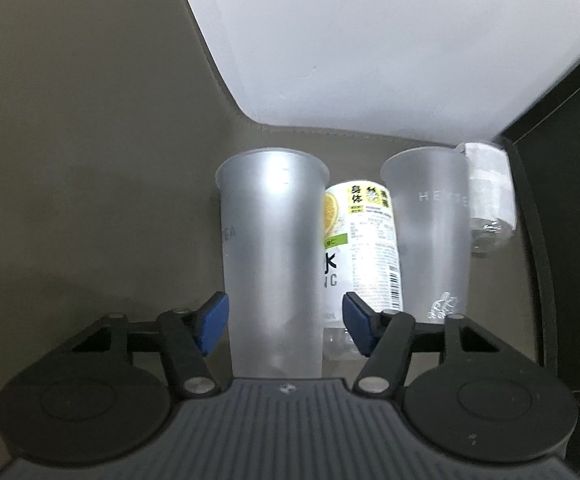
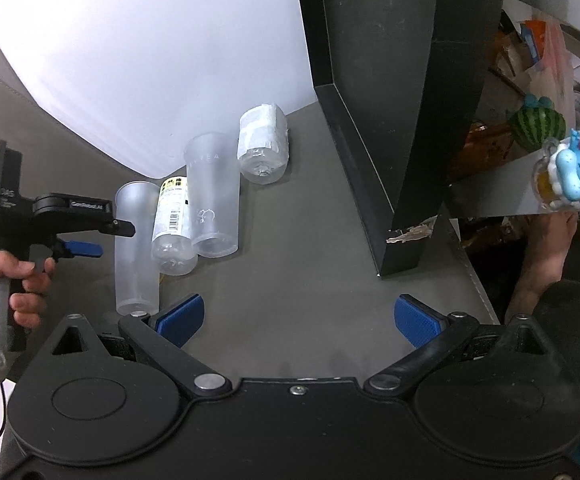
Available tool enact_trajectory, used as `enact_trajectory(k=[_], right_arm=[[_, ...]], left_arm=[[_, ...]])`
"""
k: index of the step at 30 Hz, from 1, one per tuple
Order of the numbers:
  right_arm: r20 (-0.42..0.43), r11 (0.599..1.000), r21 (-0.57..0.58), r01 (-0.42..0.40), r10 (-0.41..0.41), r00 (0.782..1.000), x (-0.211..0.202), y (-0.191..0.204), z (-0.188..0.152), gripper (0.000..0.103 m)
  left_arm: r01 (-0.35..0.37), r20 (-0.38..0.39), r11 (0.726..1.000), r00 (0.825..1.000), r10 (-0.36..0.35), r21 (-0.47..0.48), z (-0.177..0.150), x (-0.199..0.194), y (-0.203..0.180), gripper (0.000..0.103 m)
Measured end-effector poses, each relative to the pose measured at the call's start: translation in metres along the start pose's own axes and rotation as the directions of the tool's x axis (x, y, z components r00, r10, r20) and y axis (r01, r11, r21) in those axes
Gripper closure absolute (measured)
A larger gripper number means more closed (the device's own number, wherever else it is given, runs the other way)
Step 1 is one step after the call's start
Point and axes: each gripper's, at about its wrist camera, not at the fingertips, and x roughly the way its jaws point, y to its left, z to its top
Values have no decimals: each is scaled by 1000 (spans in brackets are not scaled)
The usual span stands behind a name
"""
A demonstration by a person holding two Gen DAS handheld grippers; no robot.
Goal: Flip cup upright
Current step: 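Close the left gripper around the body of the frosted cup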
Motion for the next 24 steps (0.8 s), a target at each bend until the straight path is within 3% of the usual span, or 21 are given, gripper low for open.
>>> enact_trajectory(k=[8,15,24], right_arm=[[-24,999,25,20,-20,1000,8,-3,4,1],[-37,1000,18,20,-19,999,12,1,5,1],[-37,999,24,30,-29,999,11,-2,5,1]], left_arm=[[-23,-17,1000,1000,23,-8,9,19,2,46],[-14,-42,1000,999,12,-27,14,26,6,40],[-50,-48,998,998,51,30,11,28,-7,40]])
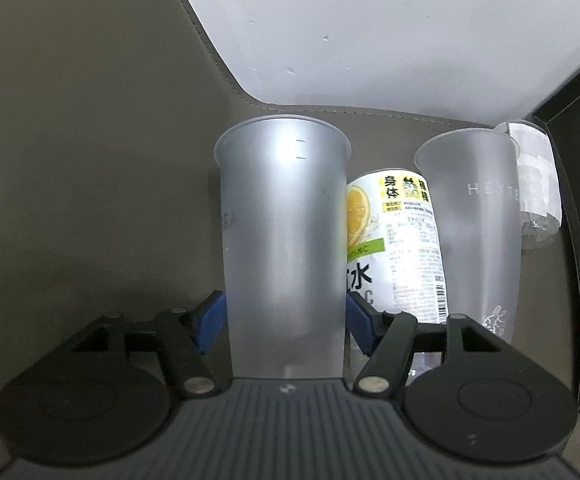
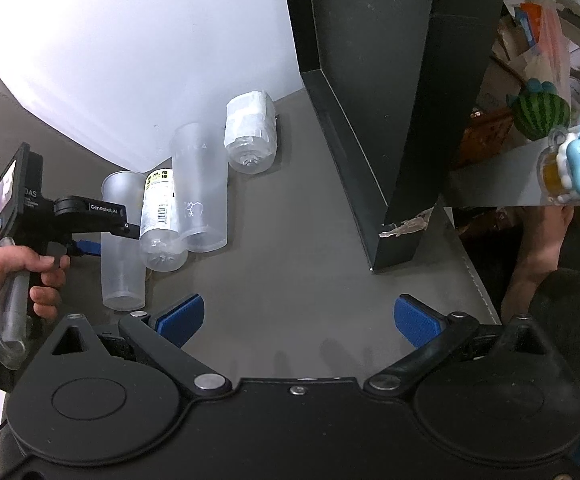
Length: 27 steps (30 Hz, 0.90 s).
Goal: Flip cup upright
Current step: 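Close the left gripper around the body of the frosted cup, then lift the frosted cup off the seat with the left gripper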
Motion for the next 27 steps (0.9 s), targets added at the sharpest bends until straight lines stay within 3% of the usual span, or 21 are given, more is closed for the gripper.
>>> enact_trajectory(k=[4,12,27], right_arm=[[11,1000,5,2,-2,1000,-2,-1,0,1],[40,1000,6,-21,21,999,-9,-1,-1,1],[93,997,35,-63,59,994,-23,-9,-3,1]], left_arm=[[-38,35,999,999,37,29,2,-3,-16,40],[-49,97,998,994,46,33,4,-35,-25,40],[20,165,997,986,-31,70,-10,-83,-53,40]])
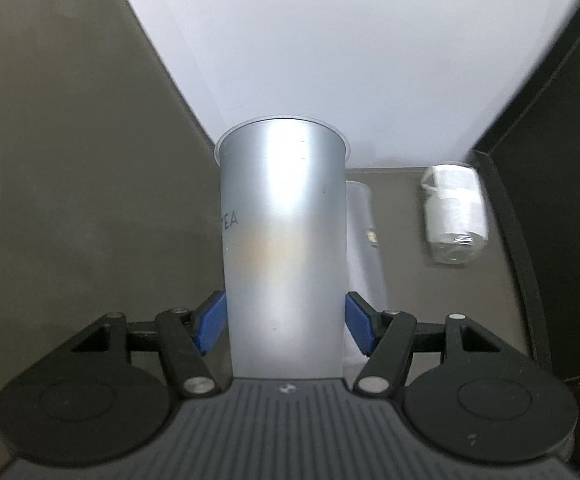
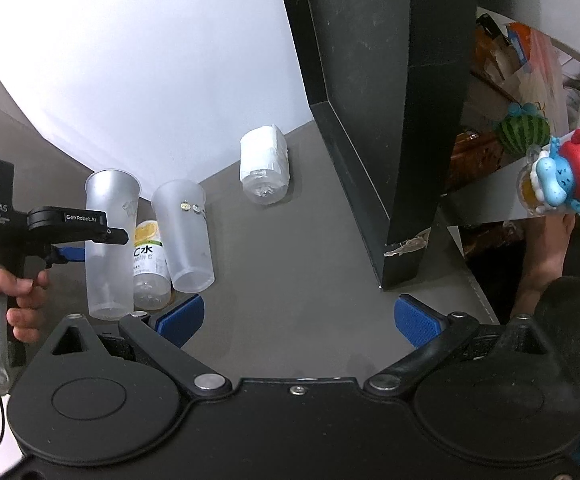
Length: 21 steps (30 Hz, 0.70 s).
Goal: Flip cup upright
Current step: 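Lift the frosted cup off the seat with the left gripper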
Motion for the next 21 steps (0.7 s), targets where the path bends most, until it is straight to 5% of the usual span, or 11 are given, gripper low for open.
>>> enact_trajectory(k=[21], right_arm=[[78,971,120,-207,198,977,-31,-11,2,0]], left_arm=[[181,35,983,983,-180,-29,-38,-56,-17,40]])
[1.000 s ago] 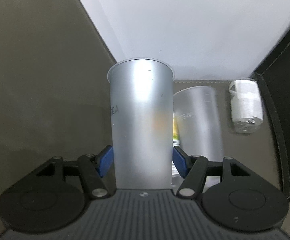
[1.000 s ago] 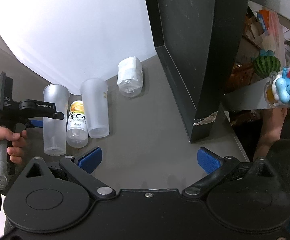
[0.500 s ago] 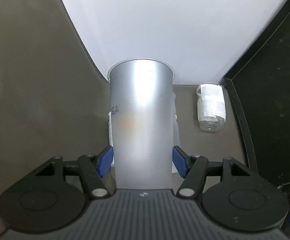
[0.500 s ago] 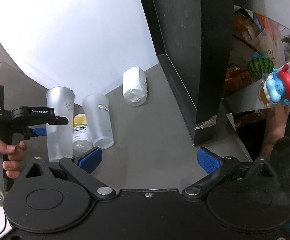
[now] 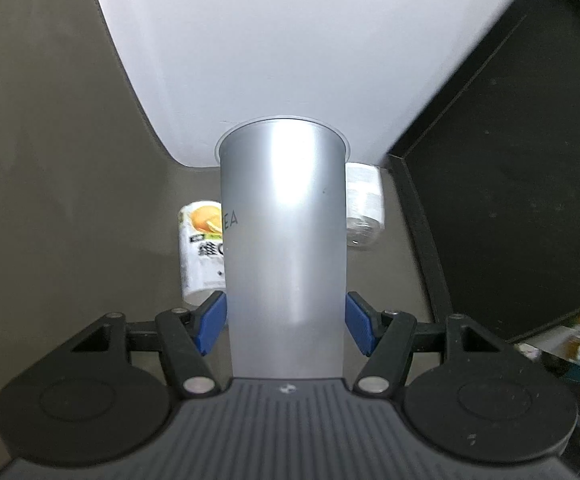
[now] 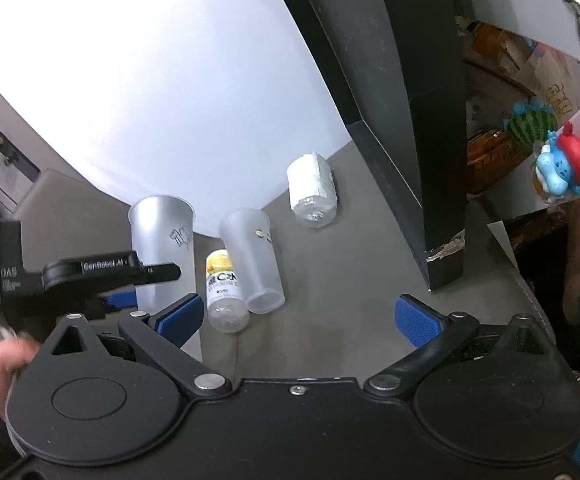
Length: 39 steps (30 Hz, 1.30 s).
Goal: Flip cup upright
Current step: 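Lift the frosted cup off the seat with the left gripper, then hold the cup with the left gripper while the right gripper grasps its body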
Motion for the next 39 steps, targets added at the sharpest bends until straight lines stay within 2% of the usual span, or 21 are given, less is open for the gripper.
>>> enact_trajectory(k=[9,17,22,26,29,31,39], right_arm=[[47,992,88,-89,85,995,-12,-14,1,0],[68,972,144,-183,175,982,-14,-26,-1,0],[53,958,178,-227,221,974,-15,-26,1,0],[52,957,168,-238,233,971,-19,-21,1,0],[48,942,198,-271,266,963,-22,-21,2,0],[57,940,179,-289,284,957,-26,-17,3,0],[38,928,225,-297,296,954,-19,-21,4,0]], left_arm=[[67,25,997,997,-68,36,-22,-27,-16,40],[115,9,990,993,-116,84,-41,-44,-28,40],[150,13,981,988,-153,123,-54,-61,-38,40],[162,28,970,985,-169,181,-63,-68,-47,40],[171,31,963,983,-181,209,-69,-72,-51,40],[184,27,956,980,-195,227,-73,-75,-54,40],[247,1,922,966,-259,297,-90,-88,-68,40]])
